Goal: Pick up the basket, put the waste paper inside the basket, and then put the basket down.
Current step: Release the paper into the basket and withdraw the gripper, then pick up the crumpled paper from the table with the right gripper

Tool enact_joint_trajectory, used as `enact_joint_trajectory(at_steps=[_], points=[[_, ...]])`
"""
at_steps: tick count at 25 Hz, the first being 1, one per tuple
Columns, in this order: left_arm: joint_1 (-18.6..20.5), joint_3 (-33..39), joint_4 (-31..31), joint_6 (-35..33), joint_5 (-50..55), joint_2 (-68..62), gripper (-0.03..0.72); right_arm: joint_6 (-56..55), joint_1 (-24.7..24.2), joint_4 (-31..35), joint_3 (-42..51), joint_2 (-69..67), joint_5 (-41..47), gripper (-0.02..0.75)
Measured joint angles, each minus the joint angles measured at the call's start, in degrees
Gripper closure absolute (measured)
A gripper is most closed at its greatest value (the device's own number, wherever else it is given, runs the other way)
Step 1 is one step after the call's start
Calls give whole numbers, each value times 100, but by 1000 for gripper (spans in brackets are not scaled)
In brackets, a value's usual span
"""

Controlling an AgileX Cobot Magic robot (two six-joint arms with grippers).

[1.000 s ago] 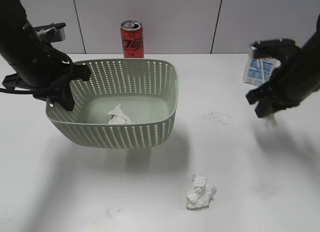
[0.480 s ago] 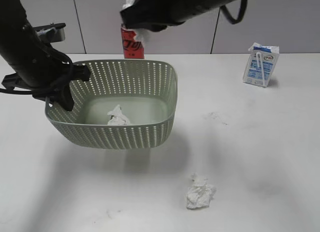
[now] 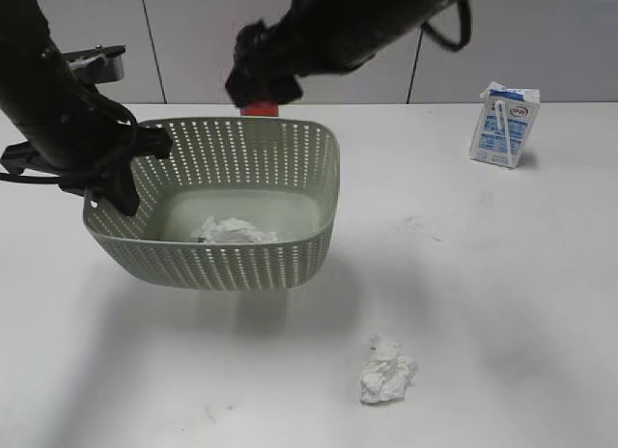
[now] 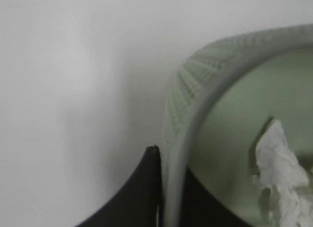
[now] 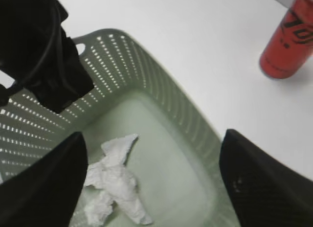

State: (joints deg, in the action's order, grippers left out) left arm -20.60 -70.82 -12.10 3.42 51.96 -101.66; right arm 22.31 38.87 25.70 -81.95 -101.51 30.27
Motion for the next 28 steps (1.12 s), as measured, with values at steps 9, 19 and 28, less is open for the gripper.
enact_joint_trajectory(at_steps=[9, 19, 28], points=[[488, 0, 417, 2, 37, 0, 688, -1045, -187, -1233, -335, 459, 3096, 216], [810, 0, 1210, 2, 375, 0, 688, -2713, -151, -900, 2260, 100, 1490, 239], [816, 0, 1167, 2, 352, 0, 688, -3732, -151, -819, 2460, -743, 1171, 239]])
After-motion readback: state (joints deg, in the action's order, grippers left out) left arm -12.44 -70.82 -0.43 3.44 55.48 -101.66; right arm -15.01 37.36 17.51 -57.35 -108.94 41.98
